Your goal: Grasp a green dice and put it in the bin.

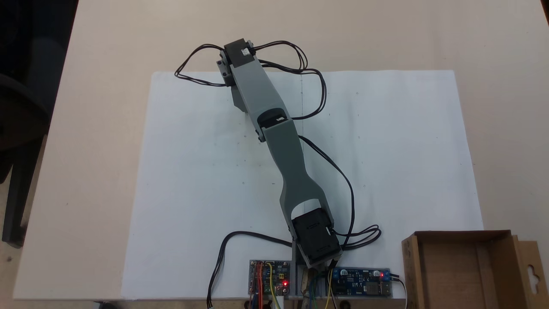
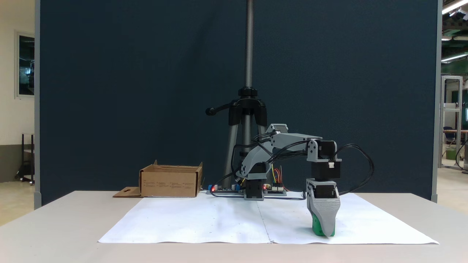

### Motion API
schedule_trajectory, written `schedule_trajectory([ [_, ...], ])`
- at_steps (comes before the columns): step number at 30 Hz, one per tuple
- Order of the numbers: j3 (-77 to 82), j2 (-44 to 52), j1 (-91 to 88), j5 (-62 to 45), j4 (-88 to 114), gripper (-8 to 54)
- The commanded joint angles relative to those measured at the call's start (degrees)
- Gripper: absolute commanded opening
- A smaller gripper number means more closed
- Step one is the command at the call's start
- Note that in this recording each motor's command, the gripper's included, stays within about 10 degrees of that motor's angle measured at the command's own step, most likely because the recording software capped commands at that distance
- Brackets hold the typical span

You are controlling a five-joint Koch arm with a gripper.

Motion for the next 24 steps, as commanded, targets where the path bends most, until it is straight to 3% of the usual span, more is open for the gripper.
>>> schedule_trajectory([
  [1, -2.46, 1.41, -0.79, 2.9, -1.93, 29.3],
  [5, -2.46, 1.41, -0.88, 2.99, -1.67, 21.3],
  [8, -2.46, 1.41, -0.88, 2.99, -1.32, 20.7],
  [10, -2.46, 1.41, -1.05, 2.99, -0.62, 12.6],
  [17, -2.46, 2.02, -0.35, 2.99, 0.0, 12.3],
  [24, 3.96, 16.86, 10.9, 2.99, -0.09, 12.3],
])
